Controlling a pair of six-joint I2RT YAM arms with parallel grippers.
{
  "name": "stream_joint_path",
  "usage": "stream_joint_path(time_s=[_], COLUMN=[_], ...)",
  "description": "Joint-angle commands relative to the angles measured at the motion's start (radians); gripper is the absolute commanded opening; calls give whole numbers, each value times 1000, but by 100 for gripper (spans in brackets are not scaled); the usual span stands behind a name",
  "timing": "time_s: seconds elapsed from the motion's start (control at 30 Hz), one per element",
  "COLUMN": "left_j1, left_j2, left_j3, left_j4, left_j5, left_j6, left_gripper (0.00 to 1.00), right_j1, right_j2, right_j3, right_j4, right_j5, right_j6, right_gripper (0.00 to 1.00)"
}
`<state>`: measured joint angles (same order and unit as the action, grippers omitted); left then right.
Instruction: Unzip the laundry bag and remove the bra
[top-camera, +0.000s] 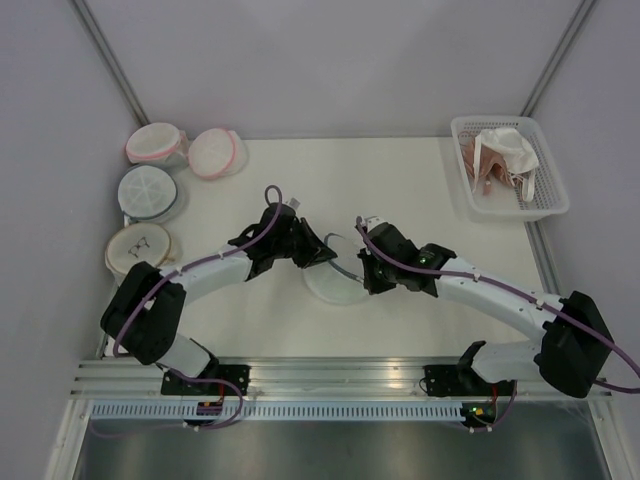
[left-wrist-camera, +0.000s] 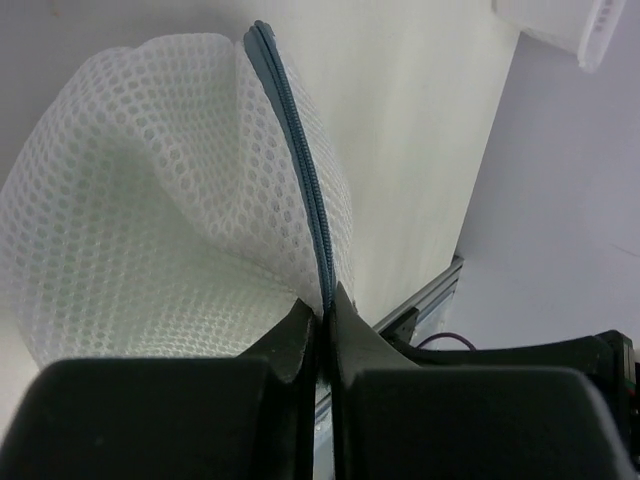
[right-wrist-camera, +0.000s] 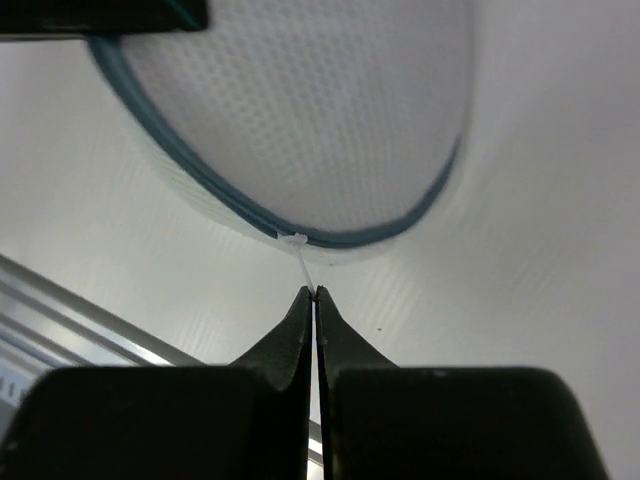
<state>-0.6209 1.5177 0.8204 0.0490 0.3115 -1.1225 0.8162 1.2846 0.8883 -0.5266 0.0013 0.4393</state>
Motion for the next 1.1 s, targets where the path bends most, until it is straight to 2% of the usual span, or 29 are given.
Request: stream_joint_path(time_s=[0.0,0.27,0.43,0.53,0.6,0.73,0.77,0.8,0.83,0.9,1.07], left_j1=[42,108,127,141,151,170,170,170,170,170,170], left_j2=[-54,-60,2,19,28,79,87,93,105,113,122], left_j3=[-16,-37,28,40,48,92,97,100,97,77,45], left_j4=[-80,-101,-129,-126,-118,-112,-110,-109,-106,-77,-17], left_j5=[-16,144,277,282,276,282,278,273,273,273,271], left_j6=[134,266,351,352,359,333,328,314,306,282,247], left_gripper=[2,2,2,2,2,2,2,2,2,2,2], right_j1=[0,-20,-97,-126,-126,-126,-124,-118,-109,-86,-78], right_j2=[22,143,293,320,291,133,108,58,35,-11,-25], right_j3=[51,57,93,121,112,31,14,-5,-40,-75,-161], right_j4=[-171,-132,-29,-7,43,134,152,183,197,229,284], right_j5=[215,301,255,230,185,-68,-168,-191,-205,-241,-247], right_j6=[50,42,-5,-16,-30,-53,-53,-33,-25,-4,33], right_gripper=[0,0,1,0,0,1,11,42,46,47,43])
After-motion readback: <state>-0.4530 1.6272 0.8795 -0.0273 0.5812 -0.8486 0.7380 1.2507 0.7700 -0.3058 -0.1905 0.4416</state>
